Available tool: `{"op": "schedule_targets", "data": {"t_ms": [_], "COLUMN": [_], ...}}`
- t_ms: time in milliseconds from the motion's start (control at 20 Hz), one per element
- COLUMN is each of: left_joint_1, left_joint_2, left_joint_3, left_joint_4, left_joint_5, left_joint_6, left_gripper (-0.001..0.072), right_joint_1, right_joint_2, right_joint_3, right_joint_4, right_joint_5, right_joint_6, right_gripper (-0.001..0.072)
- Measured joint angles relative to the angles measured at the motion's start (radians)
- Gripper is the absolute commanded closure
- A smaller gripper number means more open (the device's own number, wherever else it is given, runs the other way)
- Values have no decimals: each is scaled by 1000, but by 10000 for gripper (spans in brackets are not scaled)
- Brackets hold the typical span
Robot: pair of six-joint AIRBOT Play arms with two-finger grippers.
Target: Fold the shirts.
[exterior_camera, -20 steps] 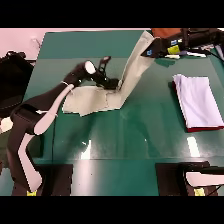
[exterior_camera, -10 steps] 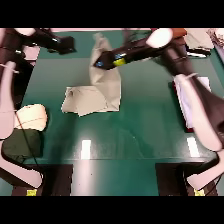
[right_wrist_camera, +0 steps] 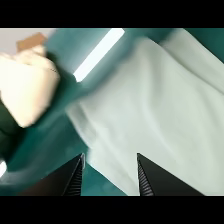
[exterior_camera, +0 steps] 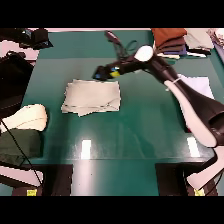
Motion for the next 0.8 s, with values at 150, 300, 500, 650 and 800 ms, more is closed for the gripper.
{"op": "schedule_targets", "data": {"t_ms": [150,300,500,650,800], "left_joint_1": [-32,-75,-126,-146,-150], "left_joint_2": [3,2,2,2,2], "left_joint_3": [-9,-37,-73,-82,-87], "left_joint_4": [-5,-3,-4,-7,-8], "left_joint_5": [6,30,62,70,65], "left_joint_6": [8,19,30,38,41], "left_gripper": [681,681,681,681,681], "right_joint_1": [-147,-235,-231,-166,-93], "right_joint_2": [50,45,-34,-129,-221], "right_joint_3": [-194,-337,-385,-321,-219], "right_joint_4": [-13,23,127,197,238], "right_joint_5": [30,46,45,32,14], "right_joint_6": [25,52,53,48,48], "right_gripper": [112,113,114,268,696]}}
